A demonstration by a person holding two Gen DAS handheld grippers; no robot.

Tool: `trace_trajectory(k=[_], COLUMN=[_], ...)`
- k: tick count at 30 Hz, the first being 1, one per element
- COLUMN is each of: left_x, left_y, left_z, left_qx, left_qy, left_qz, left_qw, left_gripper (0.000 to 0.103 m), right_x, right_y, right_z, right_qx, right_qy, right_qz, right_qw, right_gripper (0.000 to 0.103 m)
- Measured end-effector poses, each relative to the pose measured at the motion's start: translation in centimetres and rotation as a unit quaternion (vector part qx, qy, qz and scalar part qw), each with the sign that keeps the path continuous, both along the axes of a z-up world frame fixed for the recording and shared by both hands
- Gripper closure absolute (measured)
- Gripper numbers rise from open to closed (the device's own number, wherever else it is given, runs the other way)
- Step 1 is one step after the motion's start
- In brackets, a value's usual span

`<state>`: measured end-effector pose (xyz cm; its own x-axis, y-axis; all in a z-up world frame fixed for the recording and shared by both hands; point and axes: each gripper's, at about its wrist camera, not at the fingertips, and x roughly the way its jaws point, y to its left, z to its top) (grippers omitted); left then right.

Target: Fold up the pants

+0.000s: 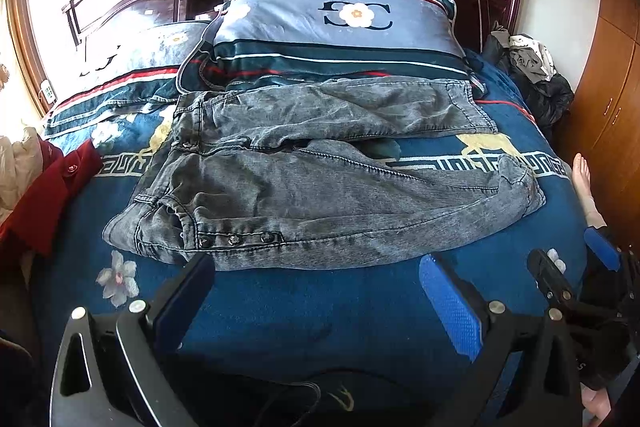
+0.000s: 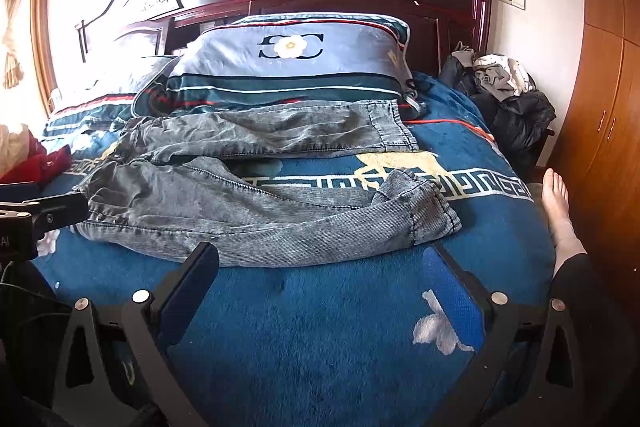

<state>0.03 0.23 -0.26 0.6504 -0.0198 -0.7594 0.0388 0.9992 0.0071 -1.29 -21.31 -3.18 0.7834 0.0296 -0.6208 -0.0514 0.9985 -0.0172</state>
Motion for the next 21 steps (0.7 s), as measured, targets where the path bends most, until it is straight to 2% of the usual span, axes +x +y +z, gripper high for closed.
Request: trace_trajectory(k=[10, 21], left_x=[0.4, 1.2], left_y=[0.5, 1.2], left_z=[-0.2, -0.3], left_qx=[0.003, 0.012], left_qy=[0.002, 0.004], left_qz=[0.007, 0.015], left_qw=[1.0000, 0.9998], left_gripper=[0.000, 0.000], right_x=[2.3, 6.0], right_y=[-1.0, -1.3], right_z=[0.5, 0.6], right_qx=[0.045, 0.038], right_qy=[0.043, 0.081], right_qz=[-0.002, 0.019], right_qw=[0.998, 0.996], right_gripper=[0.001, 0.001])
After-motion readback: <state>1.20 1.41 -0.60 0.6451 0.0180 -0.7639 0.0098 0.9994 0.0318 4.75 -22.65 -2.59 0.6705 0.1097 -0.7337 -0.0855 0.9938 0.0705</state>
